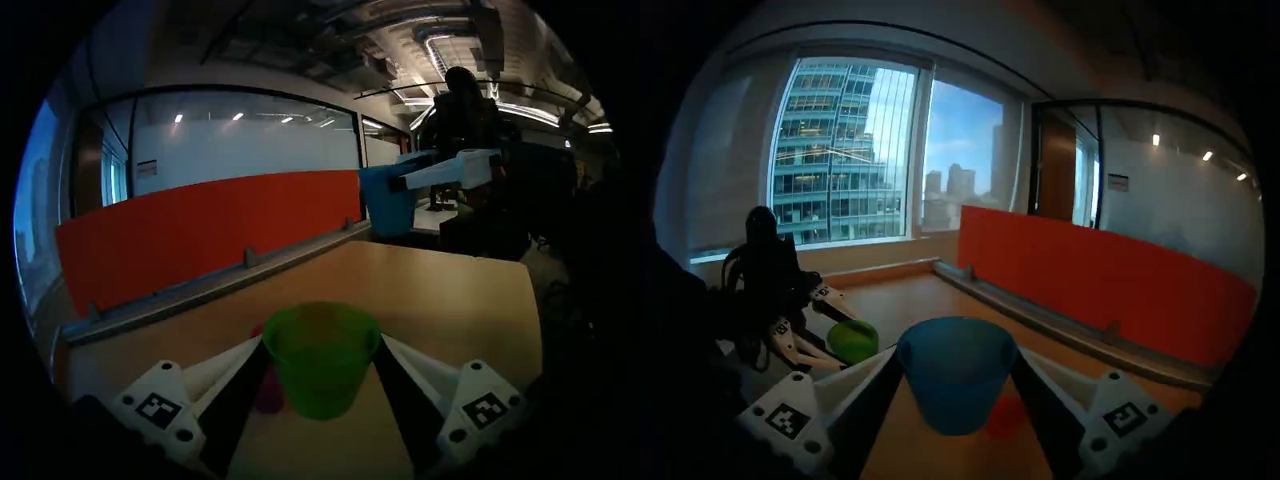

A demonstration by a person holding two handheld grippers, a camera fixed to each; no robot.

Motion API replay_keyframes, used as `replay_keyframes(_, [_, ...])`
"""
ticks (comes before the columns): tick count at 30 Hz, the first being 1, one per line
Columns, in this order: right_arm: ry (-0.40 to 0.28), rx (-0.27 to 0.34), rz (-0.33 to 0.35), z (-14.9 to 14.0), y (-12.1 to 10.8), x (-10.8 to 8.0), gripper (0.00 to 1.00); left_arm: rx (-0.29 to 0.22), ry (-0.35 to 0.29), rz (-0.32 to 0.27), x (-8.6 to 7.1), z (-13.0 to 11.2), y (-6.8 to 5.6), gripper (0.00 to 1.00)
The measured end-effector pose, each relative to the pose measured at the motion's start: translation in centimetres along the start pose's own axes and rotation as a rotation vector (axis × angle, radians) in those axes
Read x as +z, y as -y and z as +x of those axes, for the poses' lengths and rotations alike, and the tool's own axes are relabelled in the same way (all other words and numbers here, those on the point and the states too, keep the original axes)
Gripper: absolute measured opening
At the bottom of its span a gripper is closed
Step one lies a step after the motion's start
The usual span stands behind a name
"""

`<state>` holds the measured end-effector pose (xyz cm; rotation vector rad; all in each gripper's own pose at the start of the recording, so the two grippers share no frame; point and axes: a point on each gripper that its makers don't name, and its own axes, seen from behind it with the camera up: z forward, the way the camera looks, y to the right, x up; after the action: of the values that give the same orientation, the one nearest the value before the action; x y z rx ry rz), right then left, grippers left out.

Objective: Pour water

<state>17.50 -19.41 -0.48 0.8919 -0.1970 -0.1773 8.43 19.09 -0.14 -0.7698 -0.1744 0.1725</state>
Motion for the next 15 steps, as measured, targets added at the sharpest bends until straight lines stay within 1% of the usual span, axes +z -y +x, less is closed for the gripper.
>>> replay_keyframes(7, [0.051,-0.027,0.008,-2.5,0.0,0.4,0.92,0.023,0.058,-0.006,0.6,-1.5,0.1,0.86])
replay_keyframes(15, [0.119,-0.057,0.030,-6.0,0.3,1.0,0.91,0.051,0.136,-0.026,1.3,-3.8,-0.2,0.86])
